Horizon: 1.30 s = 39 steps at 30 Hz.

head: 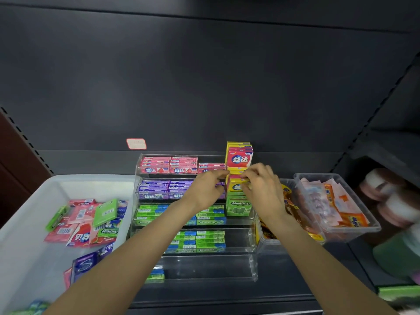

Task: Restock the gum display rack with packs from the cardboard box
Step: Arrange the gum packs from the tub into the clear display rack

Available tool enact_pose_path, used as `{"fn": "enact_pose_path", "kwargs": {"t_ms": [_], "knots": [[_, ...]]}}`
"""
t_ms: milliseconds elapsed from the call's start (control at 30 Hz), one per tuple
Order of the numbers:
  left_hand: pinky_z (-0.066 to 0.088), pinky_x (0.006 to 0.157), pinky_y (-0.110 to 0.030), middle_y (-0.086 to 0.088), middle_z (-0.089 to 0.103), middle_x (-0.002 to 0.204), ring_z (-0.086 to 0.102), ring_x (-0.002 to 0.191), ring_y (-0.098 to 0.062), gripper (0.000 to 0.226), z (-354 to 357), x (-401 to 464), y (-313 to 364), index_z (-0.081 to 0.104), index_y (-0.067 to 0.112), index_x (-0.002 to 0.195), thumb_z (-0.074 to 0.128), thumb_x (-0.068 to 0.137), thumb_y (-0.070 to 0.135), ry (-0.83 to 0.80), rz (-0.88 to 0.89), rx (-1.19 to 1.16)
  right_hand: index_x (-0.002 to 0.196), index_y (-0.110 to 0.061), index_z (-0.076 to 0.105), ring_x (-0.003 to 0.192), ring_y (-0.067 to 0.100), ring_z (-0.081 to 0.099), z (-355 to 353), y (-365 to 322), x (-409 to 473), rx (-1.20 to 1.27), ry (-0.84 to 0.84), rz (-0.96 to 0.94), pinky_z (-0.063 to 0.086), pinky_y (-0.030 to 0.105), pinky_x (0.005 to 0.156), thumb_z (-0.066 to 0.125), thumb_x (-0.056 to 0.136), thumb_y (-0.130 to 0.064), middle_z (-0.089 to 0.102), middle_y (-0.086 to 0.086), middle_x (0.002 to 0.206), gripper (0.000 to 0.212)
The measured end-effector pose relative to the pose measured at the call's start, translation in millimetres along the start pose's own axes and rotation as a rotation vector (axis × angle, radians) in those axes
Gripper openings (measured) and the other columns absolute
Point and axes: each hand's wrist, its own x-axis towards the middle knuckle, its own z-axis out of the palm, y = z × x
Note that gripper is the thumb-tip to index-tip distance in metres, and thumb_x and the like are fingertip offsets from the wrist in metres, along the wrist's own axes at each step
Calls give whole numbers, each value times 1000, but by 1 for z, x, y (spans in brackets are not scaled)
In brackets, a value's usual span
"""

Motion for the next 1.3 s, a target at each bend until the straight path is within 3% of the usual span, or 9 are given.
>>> {"fn": "enact_pose_path", "kwargs": {"t_ms": [133,267,467,667,800,967,1100,1167,1300], "knots": [[42,95,-20,-2,60,124,56,111,-12,37,-22,-23,-16,56,16,126,52,90,7,174,23,34,109,-13,66,104,20,52,2,-45,-5,188,37,-54,50,35,84,67,83,-17,56,3,107,26],[49,88,-32,-1,65,110,61,97,-16,27,-61,-68,-63,63,16,112,56,87,10,338,-33,98,117,-17,61,113,14,47,16,-111,-3,386,-112,-75,40,29,93,57,91,-20,53,-1,113,26],[48,84,-31,-1,64,105,61,90,-18,24,-144,-145,-163,64,16,108,56,87,9,446,-292,134,112,-18,62,108,16,50,68,-229,-7,496,-294,-148,44,33,88,55,91,-17,56,0,110,23],[41,98,-42,-17,54,126,49,115,-36,43,-221,-208,-273,54,6,127,60,84,8,365,-471,306,123,-13,57,118,21,50,134,-329,-10,452,-457,-126,40,32,99,55,91,-17,56,5,124,33],[40,100,-37,-16,48,136,47,122,-35,53,-244,-229,-320,43,8,138,58,88,11,216,-484,233,139,-17,41,129,20,41,174,-365,-14,376,-562,-71,36,36,107,52,94,-27,46,4,138,47],[47,83,-23,-3,56,132,58,113,-18,47,-251,-232,-340,46,21,138,57,92,18,151,-437,-16,145,-14,28,136,23,34,206,-387,-5,202,-588,-103,28,35,113,54,93,-29,36,7,148,60],[54,65,-22,5,57,128,59,108,-17,50,-250,-234,-344,38,26,142,54,94,25,160,-479,-128,149,-16,20,142,23,23,224,-400,6,-18,-605,-185,17,39,117,56,91,-36,24,7,154,72],[54,54,-21,4,60,125,59,105,-17,50,-249,-235,-346,38,29,142,54,94,26,176,-470,-148,146,-15,27,139,22,29,230,-403,9,-74,-589,-202,18,40,116,58,88,-40,33,6,150,70],[56,57,-23,7,62,123,59,107,-15,48,-248,-237,-348,38,33,141,52,95,25,182,-432,-178,129,-17,53,118,19,48,229,-407,10,-92,-520,-293,32,33,107,64,83,-41,56,2,122,52]]}}
